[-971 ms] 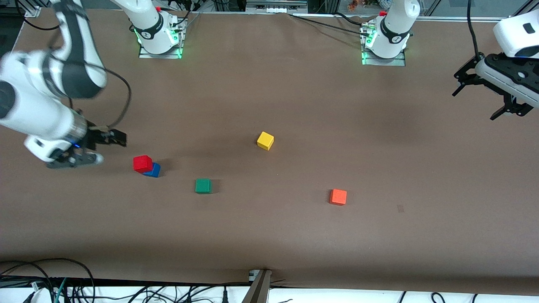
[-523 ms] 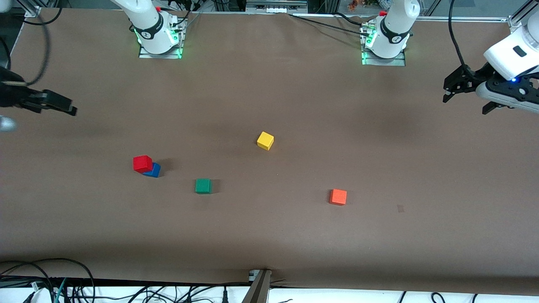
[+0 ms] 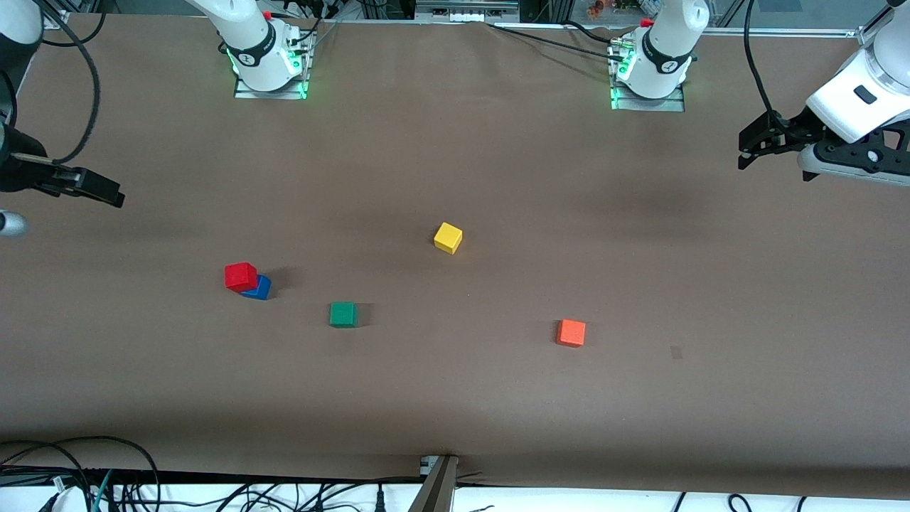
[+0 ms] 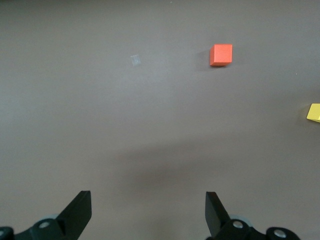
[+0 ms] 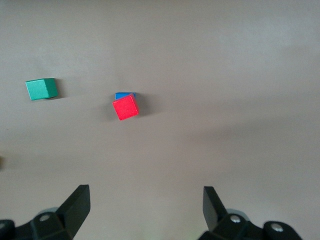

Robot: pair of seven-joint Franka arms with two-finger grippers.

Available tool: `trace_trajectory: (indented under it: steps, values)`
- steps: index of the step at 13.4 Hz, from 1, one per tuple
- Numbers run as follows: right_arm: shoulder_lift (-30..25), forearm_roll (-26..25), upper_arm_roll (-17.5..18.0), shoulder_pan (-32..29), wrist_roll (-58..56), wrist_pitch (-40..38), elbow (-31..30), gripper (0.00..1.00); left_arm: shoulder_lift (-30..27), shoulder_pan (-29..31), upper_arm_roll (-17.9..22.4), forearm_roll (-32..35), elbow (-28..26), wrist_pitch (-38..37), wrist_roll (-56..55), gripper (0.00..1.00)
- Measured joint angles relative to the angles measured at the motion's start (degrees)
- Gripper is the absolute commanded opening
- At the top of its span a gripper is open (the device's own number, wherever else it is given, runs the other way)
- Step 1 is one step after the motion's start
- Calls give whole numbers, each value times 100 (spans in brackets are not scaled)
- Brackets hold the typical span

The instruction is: Pass red block to right arm, stack on blue

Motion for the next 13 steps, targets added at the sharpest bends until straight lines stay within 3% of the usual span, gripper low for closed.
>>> trace_trajectory:
  steps: [3, 5, 7, 10, 13]
  values:
    - [-28, 0, 73, -68, -296, -7, -3, 100, 42, -2, -1, 0, 17, -119, -37, 100]
    - [-246, 0, 766, -691, -297, -53, -203, 100, 84, -2, -1, 0, 55, -184, -39, 100]
    - [-787, 0, 1426, -1324, -244, 304, -865, 100, 112, -2, -1, 0, 78, -234, -41, 100]
    - [-1319, 0, 1557, -1438, -94, 584, -1476, 100, 113, -1, -1, 0, 85, -364, -47, 100]
    - [-1333, 0, 1341, -1342, -90, 649, -1534, 100, 114, 0, 1, 0, 87, -394, -54, 100]
